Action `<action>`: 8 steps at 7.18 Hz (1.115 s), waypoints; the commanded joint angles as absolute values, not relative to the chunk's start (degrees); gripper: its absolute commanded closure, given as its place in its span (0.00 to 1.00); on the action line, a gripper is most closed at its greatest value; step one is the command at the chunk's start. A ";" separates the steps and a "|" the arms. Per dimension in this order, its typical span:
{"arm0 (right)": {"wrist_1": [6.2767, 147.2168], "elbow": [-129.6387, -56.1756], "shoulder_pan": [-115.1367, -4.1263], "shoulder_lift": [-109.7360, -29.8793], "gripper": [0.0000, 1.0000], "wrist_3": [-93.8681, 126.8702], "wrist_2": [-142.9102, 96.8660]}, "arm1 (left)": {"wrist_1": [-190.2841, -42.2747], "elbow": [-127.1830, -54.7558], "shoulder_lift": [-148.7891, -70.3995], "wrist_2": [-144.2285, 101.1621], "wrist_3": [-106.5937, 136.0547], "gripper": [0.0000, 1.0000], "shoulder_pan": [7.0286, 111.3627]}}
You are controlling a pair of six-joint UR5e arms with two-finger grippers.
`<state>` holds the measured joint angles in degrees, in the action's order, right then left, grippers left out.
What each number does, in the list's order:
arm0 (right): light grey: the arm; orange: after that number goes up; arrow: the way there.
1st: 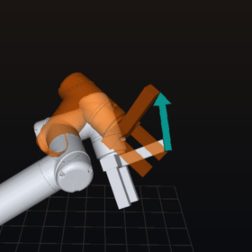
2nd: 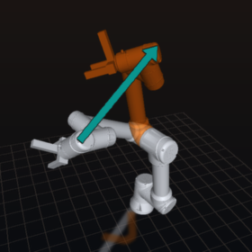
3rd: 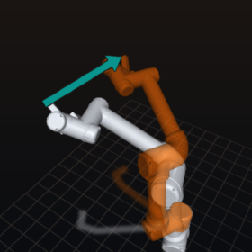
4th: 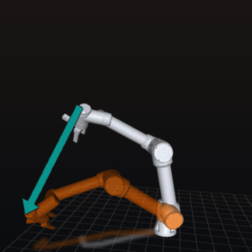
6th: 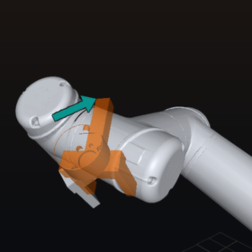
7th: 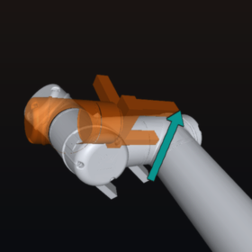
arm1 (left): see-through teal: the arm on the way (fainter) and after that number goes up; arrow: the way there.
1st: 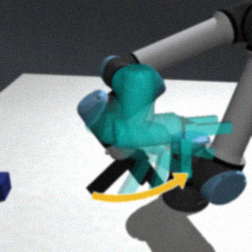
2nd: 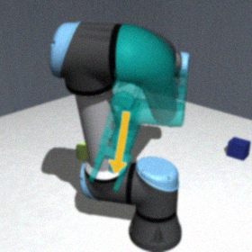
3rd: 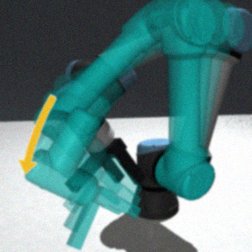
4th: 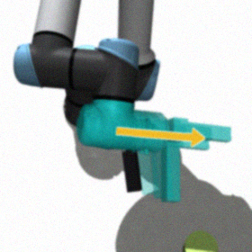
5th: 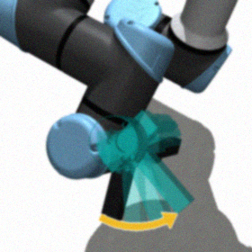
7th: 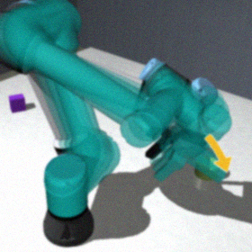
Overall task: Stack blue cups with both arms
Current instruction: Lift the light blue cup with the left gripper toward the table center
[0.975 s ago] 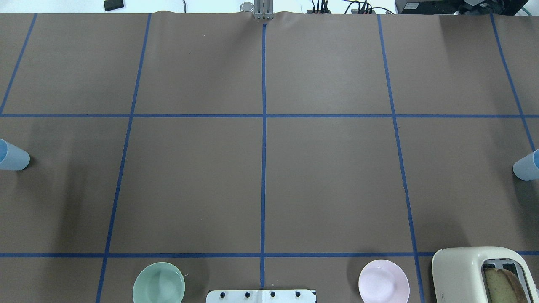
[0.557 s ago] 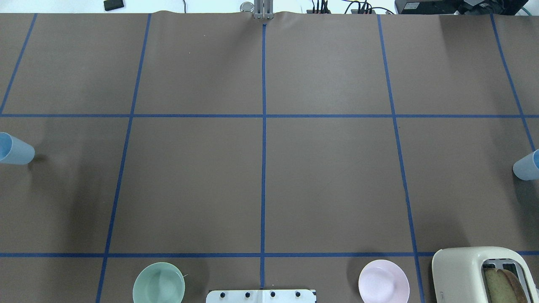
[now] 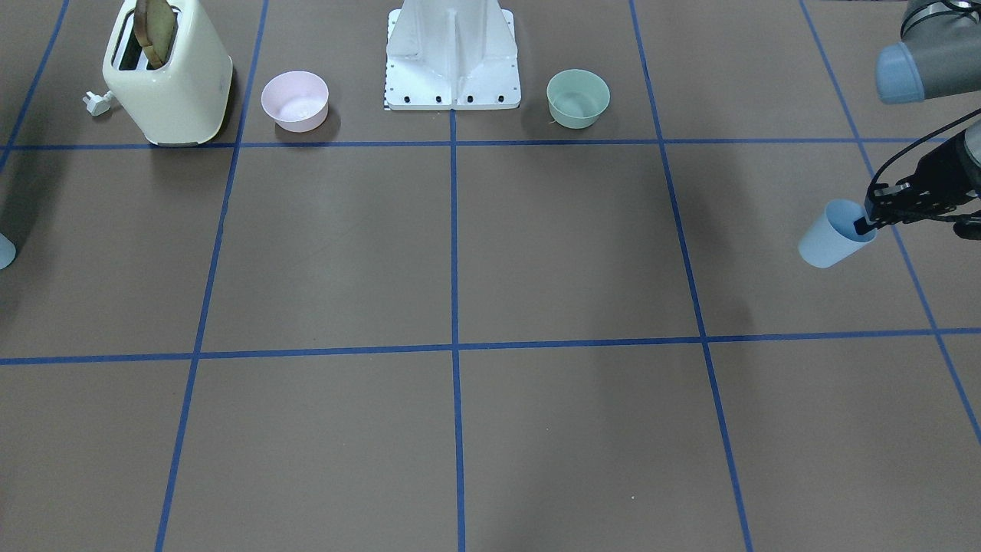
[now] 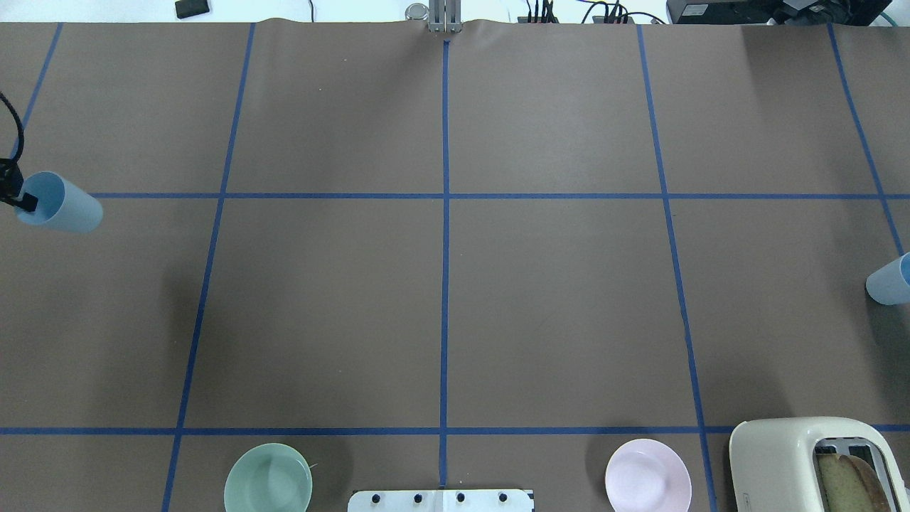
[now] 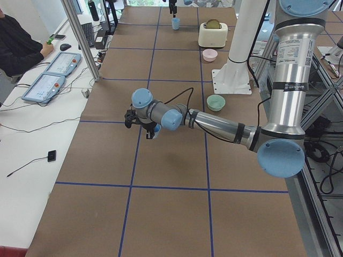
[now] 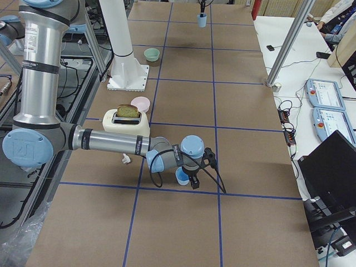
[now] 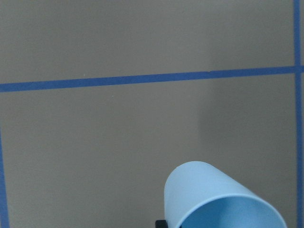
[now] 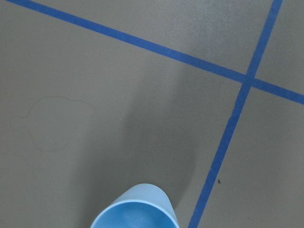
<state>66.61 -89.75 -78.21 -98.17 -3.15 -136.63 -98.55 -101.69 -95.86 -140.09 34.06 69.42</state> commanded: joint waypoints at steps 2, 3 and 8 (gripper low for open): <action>62.84 -87.01 -76.82 -97.82 0.01 -3.16 -135.80 | -90.45 -102.83 -109.39 -139.75 50.22 1.00 63.04; 62.67 -87.01 -76.82 -97.82 0.02 -3.16 -135.70 | -90.44 -102.74 -112.56 -139.57 56.10 1.00 60.15; 62.84 -86.75 -76.47 -97.82 0.43 -3.16 -135.35 | -90.44 -98.19 -126.89 -130.87 75.81 1.00 44.85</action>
